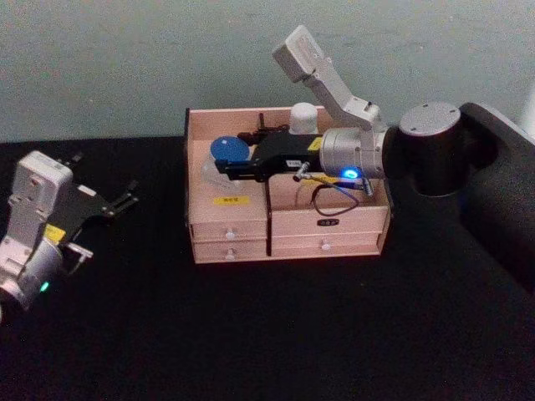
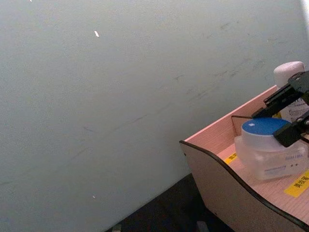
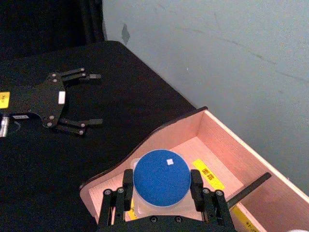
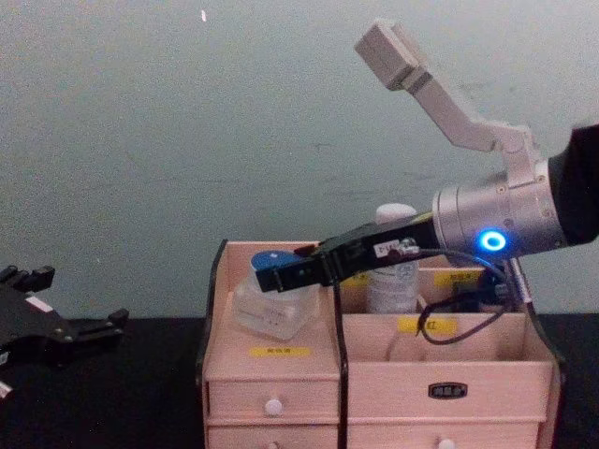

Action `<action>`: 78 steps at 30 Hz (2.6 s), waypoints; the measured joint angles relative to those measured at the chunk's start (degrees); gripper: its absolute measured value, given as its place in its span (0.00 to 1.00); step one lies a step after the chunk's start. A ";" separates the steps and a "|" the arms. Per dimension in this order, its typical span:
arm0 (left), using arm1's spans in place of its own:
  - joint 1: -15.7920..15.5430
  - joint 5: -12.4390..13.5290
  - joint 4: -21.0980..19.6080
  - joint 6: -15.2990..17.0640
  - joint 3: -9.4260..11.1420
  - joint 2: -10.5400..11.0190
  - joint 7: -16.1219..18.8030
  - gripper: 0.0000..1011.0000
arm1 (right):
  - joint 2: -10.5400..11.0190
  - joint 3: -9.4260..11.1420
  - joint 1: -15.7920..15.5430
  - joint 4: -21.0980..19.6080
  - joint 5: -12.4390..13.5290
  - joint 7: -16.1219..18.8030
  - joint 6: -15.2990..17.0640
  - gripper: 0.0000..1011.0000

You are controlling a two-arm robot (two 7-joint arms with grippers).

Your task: Pick up the facial cleanser and watermelon frost from the table and place them into the tiered storage box.

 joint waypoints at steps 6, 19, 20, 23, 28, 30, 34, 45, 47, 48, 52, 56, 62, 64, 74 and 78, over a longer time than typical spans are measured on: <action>0.00 0.00 0.00 0.00 0.00 0.00 0.00 0.99 | -0.75 -0.30 0.51 1.46 -0.78 0.18 -0.05 0.71; 0.00 0.00 0.00 0.00 0.00 0.00 0.00 0.99 | -0.78 -0.31 0.54 1.56 -0.91 0.26 -0.12 0.71; 0.00 0.00 0.00 0.00 0.00 0.00 0.00 0.99 | -0.78 -0.30 0.54 1.54 -0.89 0.26 -0.12 0.74; 0.00 0.00 0.00 0.00 0.00 0.00 0.00 0.99 | -0.77 -0.28 0.53 1.48 -0.84 0.24 -0.13 0.82; 0.00 0.00 0.00 0.00 0.00 0.00 0.00 0.99 | -0.75 -0.24 0.51 1.42 -0.81 0.23 -0.13 0.92; 0.00 0.00 0.00 0.00 0.00 0.00 0.00 0.99 | -0.74 -0.23 0.50 1.40 -0.79 0.22 -0.13 0.98; 0.00 0.00 0.00 0.00 0.00 0.00 0.00 0.99 | -0.72 -0.22 0.48 1.38 -0.78 0.20 -0.13 0.99; 0.00 0.00 0.00 0.00 0.00 0.00 0.00 0.99 | -0.15 0.29 -0.17 -0.28 -0.53 0.39 -0.99 0.99; 0.00 0.00 0.00 0.00 0.00 0.00 0.00 0.99 | 0.59 0.97 -0.93 -2.55 -0.13 0.42 -1.78 0.99; 0.00 0.00 0.00 0.00 0.00 0.00 0.00 0.99 | 0.84 1.20 -1.20 -3.33 -0.01 0.40 -2.02 0.99; 0.00 0.00 0.00 0.00 0.00 0.00 0.00 0.99 | 2.36 2.75 -2.92 -7.86 0.93 -0.28 -3.37 0.99; 0.00 0.00 0.00 0.00 0.00 0.00 0.00 0.99 | 4.72 5.43 -6.60 -14.20 2.25 -2.87 -5.92 0.99; 0.00 0.00 0.00 0.00 0.00 0.00 0.00 0.99 | 7.76 10.42 -13.95 -22.23 3.08 -9.19 -10.36 0.99; 0.00 0.00 0.00 0.00 0.00 0.00 0.00 0.99 | 8.88 13.37 -18.10 -25.28 3.47 -12.74 -12.12 0.99; 0.00 0.00 0.00 0.00 0.00 0.00 0.00 0.99 | 10.53 24.45 -35.23 -33.24 2.26 -27.20 -19.64 0.99; 0.00 0.00 0.00 0.00 0.00 0.00 0.00 0.99 | 9.98 27.00 -39.88 -33.97 0.88 -31.23 -21.41 0.99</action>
